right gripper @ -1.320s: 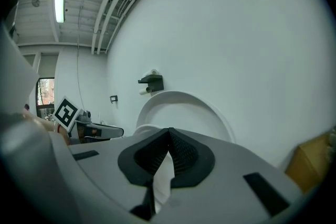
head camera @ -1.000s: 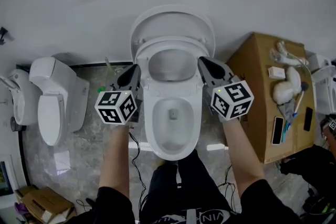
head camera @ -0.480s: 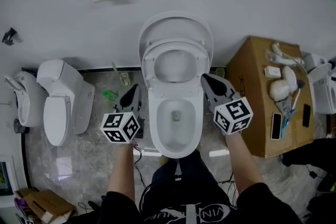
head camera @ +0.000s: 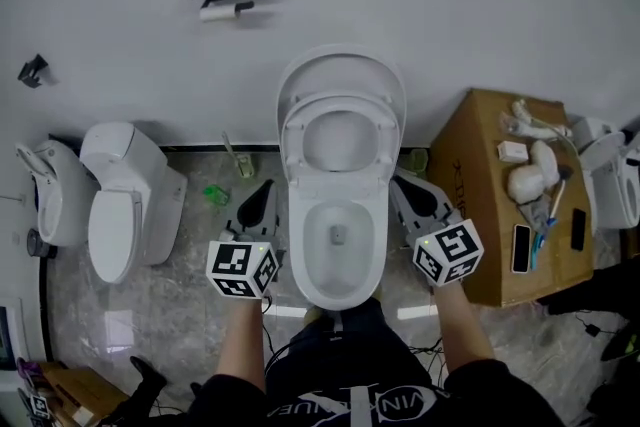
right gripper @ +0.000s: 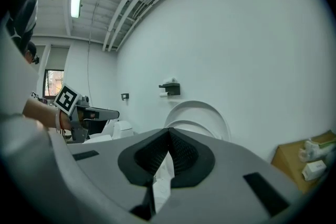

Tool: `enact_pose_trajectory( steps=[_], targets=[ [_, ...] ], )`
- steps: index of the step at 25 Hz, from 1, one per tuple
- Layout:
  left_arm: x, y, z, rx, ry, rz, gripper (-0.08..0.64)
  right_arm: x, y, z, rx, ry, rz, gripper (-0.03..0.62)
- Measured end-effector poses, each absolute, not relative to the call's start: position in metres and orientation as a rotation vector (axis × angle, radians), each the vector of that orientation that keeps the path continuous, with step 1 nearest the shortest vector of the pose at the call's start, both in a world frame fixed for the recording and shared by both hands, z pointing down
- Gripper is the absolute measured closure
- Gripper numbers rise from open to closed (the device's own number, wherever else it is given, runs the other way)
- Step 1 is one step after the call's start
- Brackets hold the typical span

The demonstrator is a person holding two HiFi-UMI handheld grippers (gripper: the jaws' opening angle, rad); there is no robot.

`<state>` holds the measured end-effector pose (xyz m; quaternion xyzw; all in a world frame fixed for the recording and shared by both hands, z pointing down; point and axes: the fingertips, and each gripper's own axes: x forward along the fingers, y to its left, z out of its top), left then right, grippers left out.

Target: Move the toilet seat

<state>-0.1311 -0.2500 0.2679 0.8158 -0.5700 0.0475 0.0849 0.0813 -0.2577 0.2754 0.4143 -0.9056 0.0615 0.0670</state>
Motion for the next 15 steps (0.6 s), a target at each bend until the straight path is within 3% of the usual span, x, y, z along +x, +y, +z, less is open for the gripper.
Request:
enact_pose_trajectory(
  steps=[15],
  targets=[
    [-0.129,-0.201,0.224,2.525,-1.76,0.118,0.557,0.08,-0.213,0.239,1.278,-2.788,0.124,0.581]
  ],
)
